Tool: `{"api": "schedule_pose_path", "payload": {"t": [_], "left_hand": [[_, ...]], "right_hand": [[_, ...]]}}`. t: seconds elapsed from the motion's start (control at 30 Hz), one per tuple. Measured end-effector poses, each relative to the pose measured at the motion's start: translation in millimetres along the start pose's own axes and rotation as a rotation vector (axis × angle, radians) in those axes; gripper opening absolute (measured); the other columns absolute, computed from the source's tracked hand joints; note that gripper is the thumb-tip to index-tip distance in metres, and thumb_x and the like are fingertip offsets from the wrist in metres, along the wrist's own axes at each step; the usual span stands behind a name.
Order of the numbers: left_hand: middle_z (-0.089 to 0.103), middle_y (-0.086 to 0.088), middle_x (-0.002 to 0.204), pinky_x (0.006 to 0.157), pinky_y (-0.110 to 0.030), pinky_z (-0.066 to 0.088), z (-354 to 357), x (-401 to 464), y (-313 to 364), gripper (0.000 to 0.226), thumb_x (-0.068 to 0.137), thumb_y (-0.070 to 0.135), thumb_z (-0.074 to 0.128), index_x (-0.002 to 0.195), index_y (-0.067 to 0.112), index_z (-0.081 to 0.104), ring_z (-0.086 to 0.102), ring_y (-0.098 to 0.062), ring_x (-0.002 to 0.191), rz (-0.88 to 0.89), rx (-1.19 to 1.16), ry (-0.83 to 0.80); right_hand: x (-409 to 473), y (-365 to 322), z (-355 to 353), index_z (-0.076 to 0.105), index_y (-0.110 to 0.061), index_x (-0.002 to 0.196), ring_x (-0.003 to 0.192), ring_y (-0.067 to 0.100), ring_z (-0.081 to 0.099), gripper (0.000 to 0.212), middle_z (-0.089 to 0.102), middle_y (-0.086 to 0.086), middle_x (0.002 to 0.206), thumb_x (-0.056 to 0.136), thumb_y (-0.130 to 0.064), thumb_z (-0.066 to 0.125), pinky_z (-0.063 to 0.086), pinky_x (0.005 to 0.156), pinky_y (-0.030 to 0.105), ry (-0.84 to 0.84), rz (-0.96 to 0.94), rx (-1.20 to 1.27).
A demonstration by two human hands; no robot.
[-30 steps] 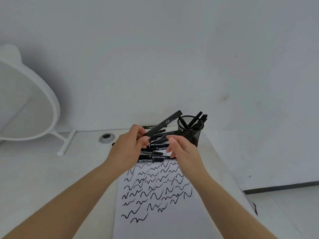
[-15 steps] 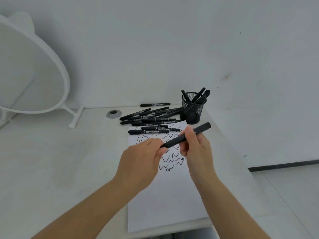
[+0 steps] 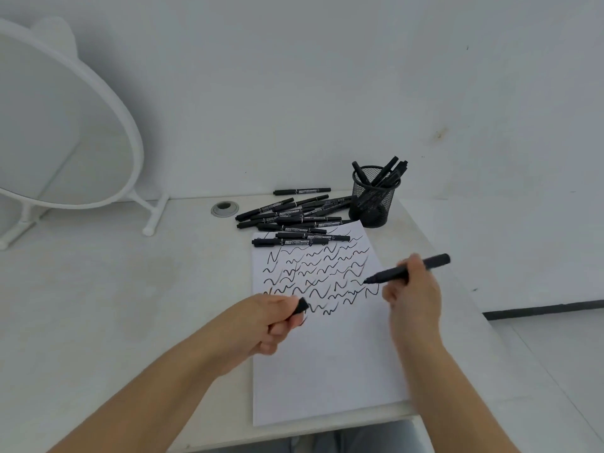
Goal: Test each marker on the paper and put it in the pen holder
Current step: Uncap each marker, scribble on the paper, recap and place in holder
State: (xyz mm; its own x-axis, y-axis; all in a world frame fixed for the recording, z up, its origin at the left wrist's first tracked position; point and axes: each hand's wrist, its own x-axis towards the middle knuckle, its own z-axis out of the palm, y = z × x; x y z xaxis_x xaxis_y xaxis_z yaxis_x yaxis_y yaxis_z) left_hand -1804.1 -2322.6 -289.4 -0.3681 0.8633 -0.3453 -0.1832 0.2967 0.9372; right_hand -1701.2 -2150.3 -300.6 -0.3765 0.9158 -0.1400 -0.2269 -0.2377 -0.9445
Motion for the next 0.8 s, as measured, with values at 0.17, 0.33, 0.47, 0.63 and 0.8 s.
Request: {"api": "schedule_pose_path", "payload": {"t": [0.17,0.33,0.47,0.63,0.8], "left_hand": [[0.05,0.008,0.047,0.053,-0.024,0.032,-29.1,9.7,-20.5,0.037,0.097,0.026,0.039,0.066,0.018,0.057,0.042,-0.007,0.047,0.139,0.372,0.548],[0.059,0.007,0.06,0.055,-0.009,0.038,-24.2,20.2,-37.7,0.03,0.096,0.028,0.04,0.071,0.023,0.055,0.053,0.004,0.054,0.219,0.54,0.659],[0.059,0.008,0.065,0.058,-0.01,0.04,-22.0,27.8,-41.0,0.028,0.096,0.03,0.039,0.073,0.023,0.053,0.054,0.001,0.06,0.273,0.601,0.681],[0.058,0.009,0.065,0.059,-0.011,0.039,-23.8,33.0,-41.0,0.027,0.096,0.027,0.039,0.075,0.02,0.054,0.052,0.003,0.059,0.319,0.604,0.647],[0.057,0.009,0.064,0.059,-0.005,0.036,-31.0,29.3,-39.0,0.025,0.095,0.025,0.042,0.074,0.024,0.056,0.052,0.003,0.062,0.363,0.495,0.688]], "right_hand": [[-12.1,15.4,-6.1,0.049,-0.016,0.071,0.04,0.003,0.037,0.027,0.044,-0.011,0.043,0.095,-0.028,0.045,0.033,0.04,0.014,-0.076,-0.121,-0.134],[-15.3,30.6,-7.1,0.054,-0.018,0.072,0.046,0.005,0.042,0.025,0.05,-0.01,0.047,0.094,-0.027,0.047,0.034,0.044,0.016,-0.164,-0.127,-0.245],[-6.2,31.8,-6.5,0.056,-0.018,0.074,0.048,0.006,0.043,0.024,0.051,-0.01,0.049,0.094,-0.029,0.047,0.035,0.049,0.021,-0.208,-0.111,-0.287],[-1.2,28.3,-7.2,0.057,-0.015,0.076,0.045,0.004,0.045,0.02,0.053,-0.009,0.047,0.093,-0.025,0.05,0.037,0.044,0.014,-0.223,-0.122,-0.281],[-20.5,27.3,1.0,0.058,-0.019,0.067,0.044,0.005,0.053,0.017,0.059,-0.004,0.047,0.083,-0.016,0.065,0.04,0.046,0.013,-0.393,-0.215,-0.431]]}}
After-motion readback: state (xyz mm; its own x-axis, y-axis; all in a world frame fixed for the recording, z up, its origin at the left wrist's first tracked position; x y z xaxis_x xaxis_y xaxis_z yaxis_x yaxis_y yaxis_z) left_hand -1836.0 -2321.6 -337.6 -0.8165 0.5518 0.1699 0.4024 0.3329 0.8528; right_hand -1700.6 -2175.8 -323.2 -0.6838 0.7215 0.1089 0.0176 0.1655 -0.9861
